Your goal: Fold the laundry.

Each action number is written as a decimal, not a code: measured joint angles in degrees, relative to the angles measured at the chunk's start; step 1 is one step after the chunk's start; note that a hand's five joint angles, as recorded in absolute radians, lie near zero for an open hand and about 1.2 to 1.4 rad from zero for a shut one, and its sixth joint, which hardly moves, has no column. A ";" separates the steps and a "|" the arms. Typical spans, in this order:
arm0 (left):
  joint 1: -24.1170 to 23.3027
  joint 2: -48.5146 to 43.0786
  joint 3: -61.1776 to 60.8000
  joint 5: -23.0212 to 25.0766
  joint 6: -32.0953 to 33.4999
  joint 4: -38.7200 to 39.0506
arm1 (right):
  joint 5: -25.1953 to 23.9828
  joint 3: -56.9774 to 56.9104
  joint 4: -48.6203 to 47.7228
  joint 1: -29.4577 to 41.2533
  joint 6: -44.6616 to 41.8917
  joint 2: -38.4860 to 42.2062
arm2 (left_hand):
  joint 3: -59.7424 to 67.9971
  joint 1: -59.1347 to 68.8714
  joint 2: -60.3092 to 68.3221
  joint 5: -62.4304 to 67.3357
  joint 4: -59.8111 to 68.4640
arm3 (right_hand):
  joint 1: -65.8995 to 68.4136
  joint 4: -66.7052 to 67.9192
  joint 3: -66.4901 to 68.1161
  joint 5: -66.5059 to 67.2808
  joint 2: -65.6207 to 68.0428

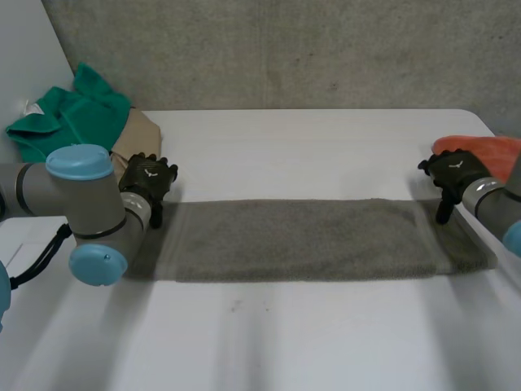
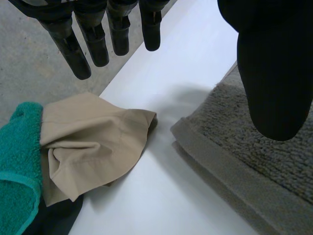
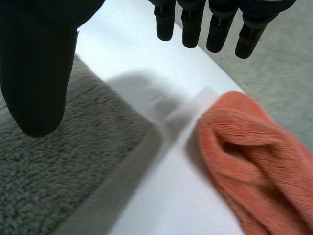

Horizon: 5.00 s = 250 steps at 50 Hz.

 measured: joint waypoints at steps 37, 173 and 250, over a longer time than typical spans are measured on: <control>-3.22 15.39 -14.22 0.28 -2.50 0.50 | -5.76 36.41 -12.76 -14.17 -10.03 -17.81 | 0.00 0.00 0.00 0.00 0.00 | 49.38 55.86 55.71 52.69 55.07; -21.57 12.23 -12.20 -11.54 -24.53 -7.77 | 5.56 0.40 11.51 30.75 10.21 -4.70 | 0.00 0.19 0.01 0.19 0.00 | -1.73 -0.26 -0.07 -0.04 -0.33; -12.73 27.21 -11.81 15.78 -24.10 -7.80 | -4.27 35.30 -30.46 33.36 3.60 -11.86 | 0.12 0.19 0.11 0.19 0.12 | 8.04 8.96 9.57 6.19 8.88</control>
